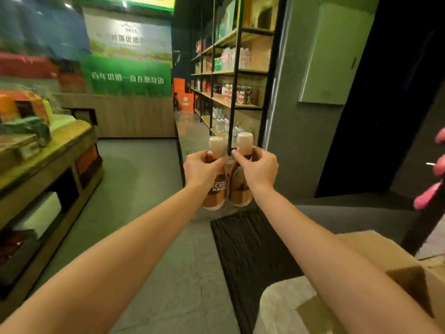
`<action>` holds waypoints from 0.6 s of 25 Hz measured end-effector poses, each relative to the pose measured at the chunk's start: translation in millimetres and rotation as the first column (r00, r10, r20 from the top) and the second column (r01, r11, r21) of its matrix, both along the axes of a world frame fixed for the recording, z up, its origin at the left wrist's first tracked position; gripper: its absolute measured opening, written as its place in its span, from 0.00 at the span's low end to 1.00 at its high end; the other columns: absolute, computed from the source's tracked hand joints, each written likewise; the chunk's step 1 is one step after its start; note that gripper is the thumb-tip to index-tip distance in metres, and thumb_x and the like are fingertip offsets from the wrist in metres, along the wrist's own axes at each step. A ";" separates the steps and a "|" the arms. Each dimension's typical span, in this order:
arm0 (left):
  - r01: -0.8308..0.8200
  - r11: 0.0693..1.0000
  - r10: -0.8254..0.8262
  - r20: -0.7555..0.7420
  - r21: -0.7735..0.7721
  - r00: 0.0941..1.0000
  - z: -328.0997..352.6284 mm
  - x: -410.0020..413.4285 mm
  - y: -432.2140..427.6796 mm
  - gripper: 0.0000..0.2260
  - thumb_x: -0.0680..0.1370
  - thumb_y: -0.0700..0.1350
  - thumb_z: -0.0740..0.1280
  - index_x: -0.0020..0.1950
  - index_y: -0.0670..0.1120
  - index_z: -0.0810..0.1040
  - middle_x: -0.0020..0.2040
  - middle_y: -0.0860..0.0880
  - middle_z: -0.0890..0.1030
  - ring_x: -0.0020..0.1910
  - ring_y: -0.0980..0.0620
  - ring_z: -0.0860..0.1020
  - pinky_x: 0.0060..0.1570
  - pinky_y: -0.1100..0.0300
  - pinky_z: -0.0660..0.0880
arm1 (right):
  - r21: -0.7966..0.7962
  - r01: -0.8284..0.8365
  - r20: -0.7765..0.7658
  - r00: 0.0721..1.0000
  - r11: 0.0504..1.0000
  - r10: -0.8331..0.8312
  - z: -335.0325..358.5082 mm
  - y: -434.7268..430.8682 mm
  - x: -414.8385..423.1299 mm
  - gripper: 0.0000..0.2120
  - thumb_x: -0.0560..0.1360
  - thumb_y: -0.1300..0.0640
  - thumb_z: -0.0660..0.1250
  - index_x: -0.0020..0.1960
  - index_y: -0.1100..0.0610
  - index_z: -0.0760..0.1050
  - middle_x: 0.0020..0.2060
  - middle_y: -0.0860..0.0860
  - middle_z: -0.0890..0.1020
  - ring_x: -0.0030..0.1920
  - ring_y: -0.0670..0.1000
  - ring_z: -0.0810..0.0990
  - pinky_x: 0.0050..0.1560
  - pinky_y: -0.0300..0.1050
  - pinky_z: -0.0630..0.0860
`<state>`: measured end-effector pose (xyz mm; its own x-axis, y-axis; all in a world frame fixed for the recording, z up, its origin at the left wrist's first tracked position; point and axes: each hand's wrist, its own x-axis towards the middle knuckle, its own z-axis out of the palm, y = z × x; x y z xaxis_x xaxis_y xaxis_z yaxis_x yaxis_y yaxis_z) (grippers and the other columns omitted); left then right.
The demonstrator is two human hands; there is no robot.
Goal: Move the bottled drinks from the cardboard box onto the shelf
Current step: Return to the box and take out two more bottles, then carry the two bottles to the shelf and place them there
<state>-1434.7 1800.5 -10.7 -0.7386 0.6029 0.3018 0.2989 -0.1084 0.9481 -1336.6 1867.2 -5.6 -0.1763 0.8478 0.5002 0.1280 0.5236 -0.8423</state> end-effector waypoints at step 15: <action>-0.092 0.996 0.092 0.009 -0.023 0.996 5.6 -385.2 93.5 0.04 0.72 0.47 0.73 0.42 0.50 0.79 0.39 0.51 0.81 0.43 0.51 0.80 0.44 0.58 0.73 | -0.094 -0.170 -0.010 0.985 0.981 0.170 -1.2 111.3 -401.2 0.10 0.70 0.48 0.73 0.46 0.54 0.81 0.41 0.48 0.84 0.41 0.43 0.79 0.38 0.32 0.70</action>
